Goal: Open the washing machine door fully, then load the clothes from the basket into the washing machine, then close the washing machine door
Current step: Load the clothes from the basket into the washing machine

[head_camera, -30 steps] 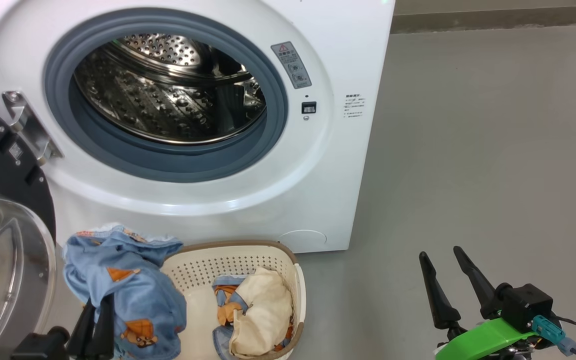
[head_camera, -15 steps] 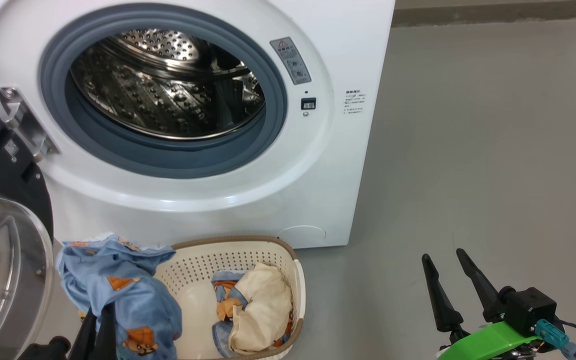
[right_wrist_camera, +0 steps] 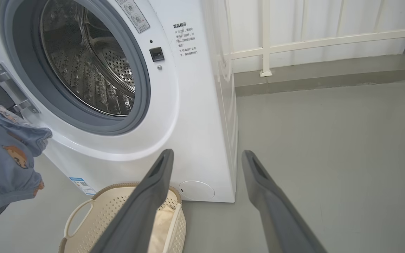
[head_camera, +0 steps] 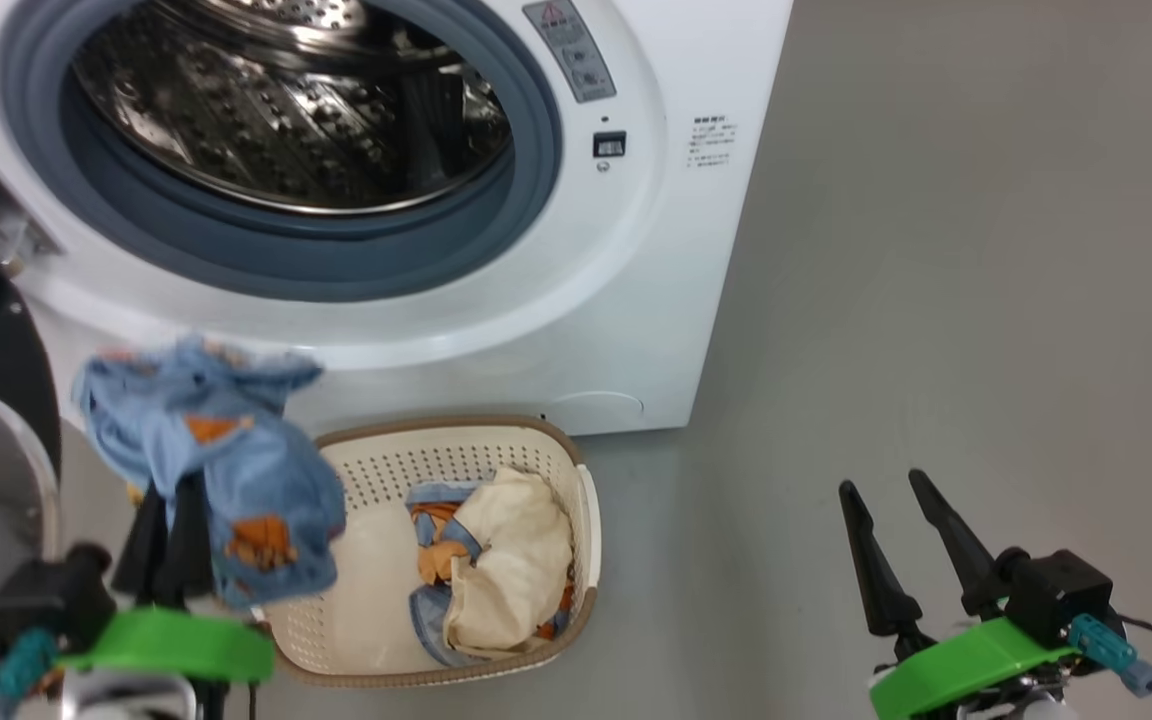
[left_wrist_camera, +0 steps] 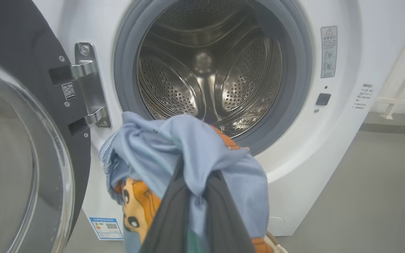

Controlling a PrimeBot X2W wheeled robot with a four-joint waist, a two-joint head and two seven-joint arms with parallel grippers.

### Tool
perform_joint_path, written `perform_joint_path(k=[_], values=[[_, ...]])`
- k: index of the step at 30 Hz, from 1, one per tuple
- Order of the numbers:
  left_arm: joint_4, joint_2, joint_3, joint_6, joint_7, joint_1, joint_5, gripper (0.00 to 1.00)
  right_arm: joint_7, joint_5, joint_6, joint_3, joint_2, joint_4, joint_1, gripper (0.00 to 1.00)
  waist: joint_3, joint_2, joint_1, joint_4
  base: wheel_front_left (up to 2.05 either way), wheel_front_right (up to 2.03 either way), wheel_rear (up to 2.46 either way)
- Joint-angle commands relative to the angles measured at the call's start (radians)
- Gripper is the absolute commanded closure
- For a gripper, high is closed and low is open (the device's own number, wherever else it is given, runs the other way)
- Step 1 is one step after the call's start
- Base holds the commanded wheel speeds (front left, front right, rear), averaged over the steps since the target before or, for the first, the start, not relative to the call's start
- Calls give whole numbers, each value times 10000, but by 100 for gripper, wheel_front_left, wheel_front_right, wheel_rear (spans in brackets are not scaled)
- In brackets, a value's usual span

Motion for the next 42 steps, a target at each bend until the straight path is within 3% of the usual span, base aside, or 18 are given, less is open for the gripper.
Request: perform_joint_path(k=[1,14,27,42], values=[[-85,225,298,-123,-66,-813,108,100,-49,-64,17,288,13,-247,-438,0,344,0,0,-201,0,0,0],[1566,940,-191,-331,-66,-4313,-241,100,-49,39,17,393,39,-291,-882,0,1409,0,0,-955,0,0,0],[3916,1967,-823,-349,-31,-8072,-624,100,-49,377,17,604,42,-677,-1406,0,3462,0,0,-1521,0,0,0],[6245,2414,-1492,-350,663,-11289,-700,100,-49,905,17,1038,43,-648,-1806,0,5458,0,0,-1668,0,0,0]])
